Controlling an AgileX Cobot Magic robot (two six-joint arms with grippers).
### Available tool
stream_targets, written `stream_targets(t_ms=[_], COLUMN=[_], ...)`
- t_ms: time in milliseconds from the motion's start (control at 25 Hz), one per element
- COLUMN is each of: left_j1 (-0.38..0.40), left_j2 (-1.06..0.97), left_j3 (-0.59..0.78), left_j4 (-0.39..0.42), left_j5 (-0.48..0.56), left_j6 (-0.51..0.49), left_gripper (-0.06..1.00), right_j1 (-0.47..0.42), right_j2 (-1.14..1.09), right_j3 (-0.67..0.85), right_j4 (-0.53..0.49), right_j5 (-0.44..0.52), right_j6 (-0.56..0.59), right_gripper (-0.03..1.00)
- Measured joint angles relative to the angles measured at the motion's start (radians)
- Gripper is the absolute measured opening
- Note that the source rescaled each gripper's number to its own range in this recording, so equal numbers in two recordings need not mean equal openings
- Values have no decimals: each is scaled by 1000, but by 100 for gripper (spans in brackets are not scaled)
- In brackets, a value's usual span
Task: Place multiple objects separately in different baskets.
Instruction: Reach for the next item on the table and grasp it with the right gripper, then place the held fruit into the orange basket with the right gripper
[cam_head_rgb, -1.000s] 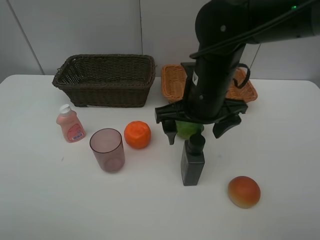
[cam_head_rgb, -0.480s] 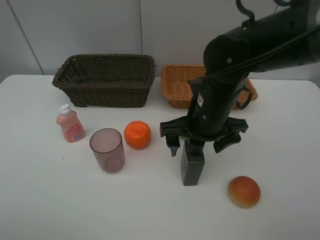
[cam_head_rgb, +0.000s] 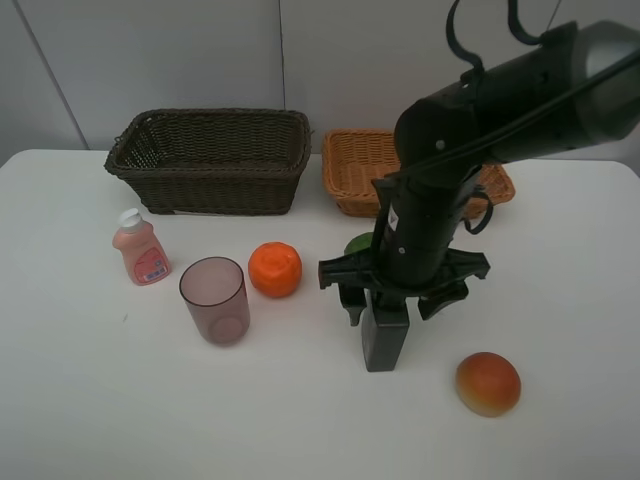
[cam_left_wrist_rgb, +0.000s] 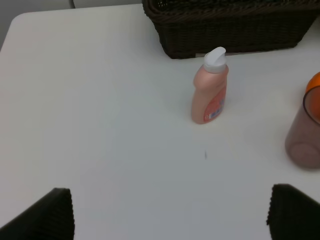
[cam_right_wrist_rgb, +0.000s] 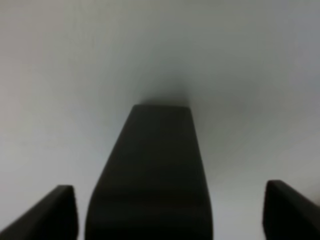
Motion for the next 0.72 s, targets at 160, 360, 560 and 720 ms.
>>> stream_targets(t_ms=[160, 360, 560, 720], left_j1=[0, 0, 0, 0], left_j2=[0, 0, 0, 0], left_j3=[0, 0, 0, 0], left_j4=[0, 0, 0, 0], left_j5=[0, 0, 0, 0], left_j6=[0, 0, 0, 0], left_gripper=[100, 100, 100, 100], right_j1=[1, 1, 1, 1], right_j2=[0, 0, 0, 6], right_j3=[0, 0, 0, -29], right_j4=[9, 9, 9, 2], right_j5=[-5, -7, -7, 27], right_j6=[0, 0, 0, -1], right_gripper=[2, 2, 1, 1])
